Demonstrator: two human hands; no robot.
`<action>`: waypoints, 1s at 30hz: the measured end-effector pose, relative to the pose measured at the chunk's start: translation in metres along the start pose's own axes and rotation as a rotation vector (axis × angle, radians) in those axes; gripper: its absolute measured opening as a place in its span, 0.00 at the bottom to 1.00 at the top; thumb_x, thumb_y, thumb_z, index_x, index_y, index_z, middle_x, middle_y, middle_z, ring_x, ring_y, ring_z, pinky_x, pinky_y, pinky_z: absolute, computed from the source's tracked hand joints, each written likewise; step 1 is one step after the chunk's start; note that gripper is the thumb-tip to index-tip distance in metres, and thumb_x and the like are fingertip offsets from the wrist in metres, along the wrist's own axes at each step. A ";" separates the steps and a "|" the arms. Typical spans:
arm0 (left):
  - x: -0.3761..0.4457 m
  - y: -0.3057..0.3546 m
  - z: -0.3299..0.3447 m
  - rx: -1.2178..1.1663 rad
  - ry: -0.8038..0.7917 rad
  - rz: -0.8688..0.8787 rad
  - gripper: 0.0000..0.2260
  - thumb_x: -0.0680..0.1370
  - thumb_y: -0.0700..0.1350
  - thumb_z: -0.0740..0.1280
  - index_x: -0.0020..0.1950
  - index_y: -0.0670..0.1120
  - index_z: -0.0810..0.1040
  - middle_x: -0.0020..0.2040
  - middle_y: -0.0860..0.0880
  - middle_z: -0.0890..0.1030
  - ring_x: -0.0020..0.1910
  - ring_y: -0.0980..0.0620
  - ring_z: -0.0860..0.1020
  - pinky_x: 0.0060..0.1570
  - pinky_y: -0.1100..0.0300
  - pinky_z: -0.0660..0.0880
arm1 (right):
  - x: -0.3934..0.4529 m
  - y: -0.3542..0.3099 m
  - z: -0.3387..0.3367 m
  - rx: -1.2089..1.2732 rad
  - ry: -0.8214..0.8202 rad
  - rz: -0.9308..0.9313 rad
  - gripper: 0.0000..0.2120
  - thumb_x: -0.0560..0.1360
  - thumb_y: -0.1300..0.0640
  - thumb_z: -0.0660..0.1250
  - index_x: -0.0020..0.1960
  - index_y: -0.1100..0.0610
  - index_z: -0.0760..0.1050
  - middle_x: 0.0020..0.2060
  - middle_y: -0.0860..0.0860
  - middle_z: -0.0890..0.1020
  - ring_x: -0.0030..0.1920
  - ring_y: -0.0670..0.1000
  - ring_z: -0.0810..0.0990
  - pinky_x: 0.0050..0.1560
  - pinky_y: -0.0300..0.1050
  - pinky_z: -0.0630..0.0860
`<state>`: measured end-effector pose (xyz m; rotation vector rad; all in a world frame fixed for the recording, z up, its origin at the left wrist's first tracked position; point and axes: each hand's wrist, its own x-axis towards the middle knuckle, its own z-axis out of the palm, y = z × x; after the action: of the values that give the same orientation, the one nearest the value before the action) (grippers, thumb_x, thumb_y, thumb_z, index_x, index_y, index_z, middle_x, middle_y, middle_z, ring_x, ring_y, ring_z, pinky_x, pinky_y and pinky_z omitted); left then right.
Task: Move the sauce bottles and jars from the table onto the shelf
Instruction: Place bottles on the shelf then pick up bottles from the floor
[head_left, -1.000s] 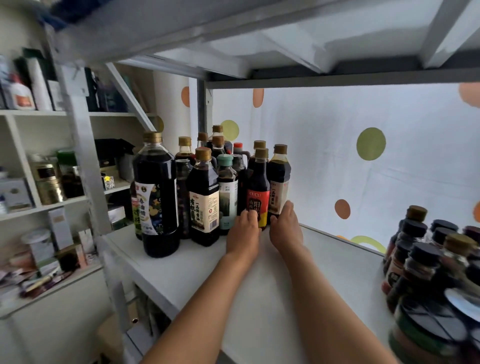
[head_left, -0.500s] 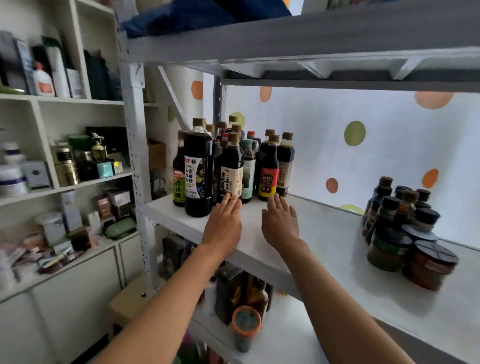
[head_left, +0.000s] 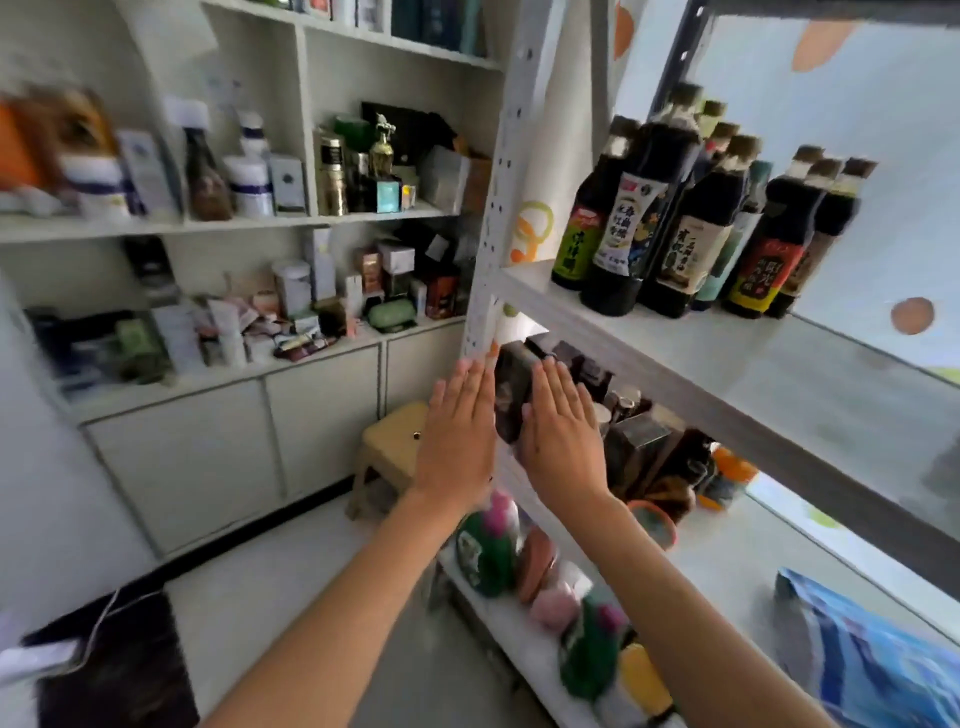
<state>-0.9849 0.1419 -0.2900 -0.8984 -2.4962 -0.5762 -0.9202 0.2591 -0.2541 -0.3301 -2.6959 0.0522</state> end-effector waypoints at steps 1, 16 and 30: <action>-0.009 -0.013 0.002 -0.005 -0.028 -0.027 0.28 0.83 0.45 0.57 0.79 0.42 0.47 0.80 0.44 0.48 0.79 0.46 0.45 0.77 0.47 0.49 | -0.001 -0.013 0.014 0.017 -0.020 -0.024 0.26 0.85 0.55 0.48 0.80 0.58 0.46 0.80 0.52 0.47 0.79 0.48 0.41 0.78 0.48 0.38; -0.104 -0.156 0.099 0.081 -0.243 -0.536 0.24 0.78 0.42 0.59 0.74 0.39 0.66 0.74 0.42 0.68 0.74 0.44 0.65 0.71 0.46 0.62 | 0.008 -0.116 0.223 0.301 -0.431 -0.350 0.26 0.81 0.55 0.48 0.74 0.66 0.65 0.72 0.61 0.69 0.74 0.58 0.67 0.73 0.55 0.59; -0.220 -0.237 0.206 0.109 -0.405 -1.032 0.25 0.84 0.45 0.50 0.80 0.44 0.46 0.80 0.48 0.45 0.79 0.50 0.41 0.77 0.51 0.44 | -0.052 -0.174 0.398 0.313 -0.841 -0.594 0.26 0.85 0.55 0.50 0.80 0.59 0.46 0.80 0.54 0.50 0.79 0.52 0.47 0.79 0.49 0.45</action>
<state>-1.0401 -0.0288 -0.6289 0.4521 -3.2164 -0.5668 -1.0780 0.0833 -0.6222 0.7551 -3.3890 0.5313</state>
